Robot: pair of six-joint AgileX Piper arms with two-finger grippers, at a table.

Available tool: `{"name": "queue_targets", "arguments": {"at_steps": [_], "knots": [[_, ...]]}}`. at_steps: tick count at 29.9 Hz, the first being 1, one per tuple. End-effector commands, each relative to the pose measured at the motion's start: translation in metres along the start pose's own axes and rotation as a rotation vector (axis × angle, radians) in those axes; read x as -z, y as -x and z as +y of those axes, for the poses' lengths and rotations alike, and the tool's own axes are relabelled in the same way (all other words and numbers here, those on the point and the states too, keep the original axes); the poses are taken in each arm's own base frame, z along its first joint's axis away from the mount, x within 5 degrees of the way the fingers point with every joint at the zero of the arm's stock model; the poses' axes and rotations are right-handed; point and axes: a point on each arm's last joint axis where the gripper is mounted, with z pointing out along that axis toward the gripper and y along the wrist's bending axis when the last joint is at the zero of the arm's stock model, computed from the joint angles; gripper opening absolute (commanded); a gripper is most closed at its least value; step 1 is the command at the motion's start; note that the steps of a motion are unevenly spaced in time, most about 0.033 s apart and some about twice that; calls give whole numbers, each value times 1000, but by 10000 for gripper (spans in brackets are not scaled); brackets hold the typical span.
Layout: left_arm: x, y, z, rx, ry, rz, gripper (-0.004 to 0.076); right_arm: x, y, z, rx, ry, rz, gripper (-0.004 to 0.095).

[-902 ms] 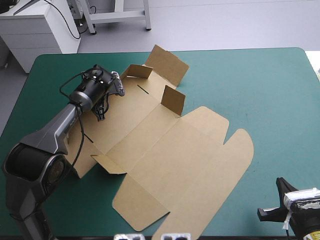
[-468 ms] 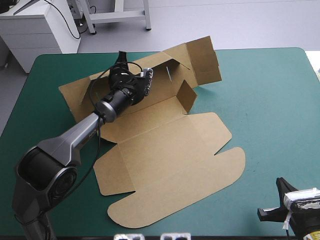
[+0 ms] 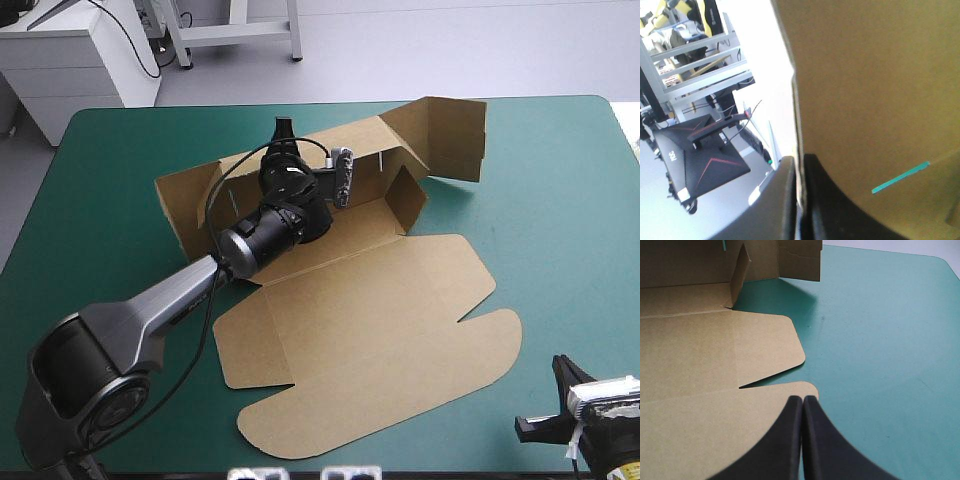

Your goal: Fold the box

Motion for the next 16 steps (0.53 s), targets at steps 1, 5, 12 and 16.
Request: {"name": "queue_targets", "arguments": {"at_steps": [1, 5, 12, 16], "knots": [[49, -1, 17, 77, 37, -175, -8, 2, 15, -1, 0, -14, -76, -20], [73, 0, 14, 76, -25, -287, -8, 2, 15, -1, 0, -14, -76, -20], [94, -7, 3, 79, -219, -382, -8, 2, 15, -1, 0, -14, -76, -20], [102, -13, -1, 80, -239, -429, -9, 2, 15, -1, 0, -14, -76, -20]]}}
